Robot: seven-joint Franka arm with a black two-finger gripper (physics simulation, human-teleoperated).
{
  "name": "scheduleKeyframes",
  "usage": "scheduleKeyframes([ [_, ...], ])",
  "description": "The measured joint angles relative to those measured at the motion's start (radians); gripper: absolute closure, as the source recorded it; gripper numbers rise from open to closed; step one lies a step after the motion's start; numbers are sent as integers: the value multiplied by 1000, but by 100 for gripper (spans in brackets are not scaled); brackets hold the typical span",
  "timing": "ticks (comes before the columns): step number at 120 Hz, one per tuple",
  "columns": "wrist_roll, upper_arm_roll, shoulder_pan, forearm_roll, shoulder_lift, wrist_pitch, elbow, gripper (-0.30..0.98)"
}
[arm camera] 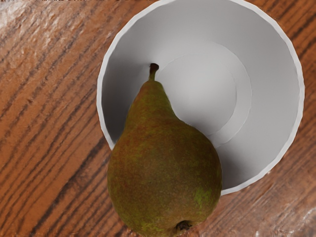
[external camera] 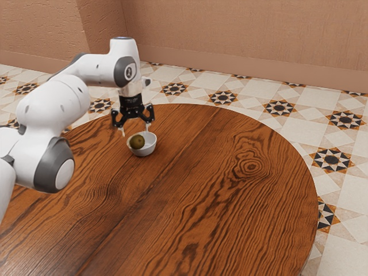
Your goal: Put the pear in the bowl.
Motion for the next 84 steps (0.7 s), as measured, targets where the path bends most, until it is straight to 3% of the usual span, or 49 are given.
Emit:
scheduleKeyframes([
  [24,18,-60,-88,16,-118,-138,-13,4],
  [30,22,-79,-152,43,-240,-161,-135,3],
  [44,29,-160,-305,145,-682,-121,-630,1],
  [54,35,-259,-354,204,-865,-102,-797,1],
  [65,46,-304,-469,250,-937,-100,-842,1],
  [84,62,-244,-799,318,-955,-94,-843,0],
])
